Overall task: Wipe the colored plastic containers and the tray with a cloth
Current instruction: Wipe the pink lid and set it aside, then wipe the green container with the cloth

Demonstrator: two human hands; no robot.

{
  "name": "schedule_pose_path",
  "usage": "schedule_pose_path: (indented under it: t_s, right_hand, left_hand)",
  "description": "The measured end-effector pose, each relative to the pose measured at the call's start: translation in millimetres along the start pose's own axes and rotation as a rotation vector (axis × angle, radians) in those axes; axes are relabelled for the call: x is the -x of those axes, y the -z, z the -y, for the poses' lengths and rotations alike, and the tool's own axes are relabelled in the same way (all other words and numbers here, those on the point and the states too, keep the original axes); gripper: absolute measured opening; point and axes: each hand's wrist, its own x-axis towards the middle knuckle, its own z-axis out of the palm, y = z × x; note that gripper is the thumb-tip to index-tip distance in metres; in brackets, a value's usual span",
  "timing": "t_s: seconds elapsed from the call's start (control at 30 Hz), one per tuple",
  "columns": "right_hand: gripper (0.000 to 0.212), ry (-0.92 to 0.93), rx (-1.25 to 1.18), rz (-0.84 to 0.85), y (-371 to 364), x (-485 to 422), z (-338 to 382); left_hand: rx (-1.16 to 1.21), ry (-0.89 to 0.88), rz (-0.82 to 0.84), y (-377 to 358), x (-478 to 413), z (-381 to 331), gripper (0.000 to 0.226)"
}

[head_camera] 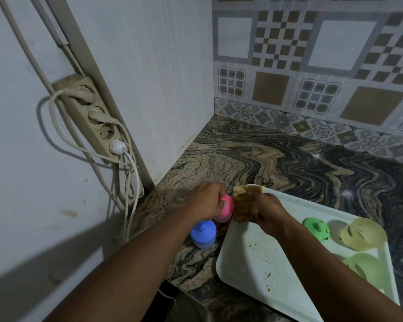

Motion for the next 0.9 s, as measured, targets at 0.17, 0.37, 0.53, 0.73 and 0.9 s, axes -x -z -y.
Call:
schedule_pose_path:
  t_s: [0.17,0.37,0.53,0.73,0.9]
  right_hand:
    - [0.023,-0.016,-0.04,0.039,8.4,-4.9,-3.7]
    - [0.024,0.014,-0.073,0.029,42.0,5.2,10.7]
    - [0.027,0.033,-0.143,-0.061,88.5,25.5,35.5]
    - [0.015,0.064,-0.222,-0.129,162.4,63.4,54.3]
    - [0.038,0.083,-0.309,-0.074,233.9,93.7,43.1]
  left_hand:
    - [0.057,0.078,0.026,-3.5,1.3,-0.7,0.013]
    - [0.13,0.098,0.06,-0.9,-1.3,0.2,0.035]
    - [0.141,-0.015,-0.044,1.8,-9.9,-42.6,0.035]
    - [0.171,-0.151,-0.029,-28.9,-7.0,-143.9,0.026]
    - [0.068,-0.384,0.096,-79.7,13.4,-218.3,0.033]
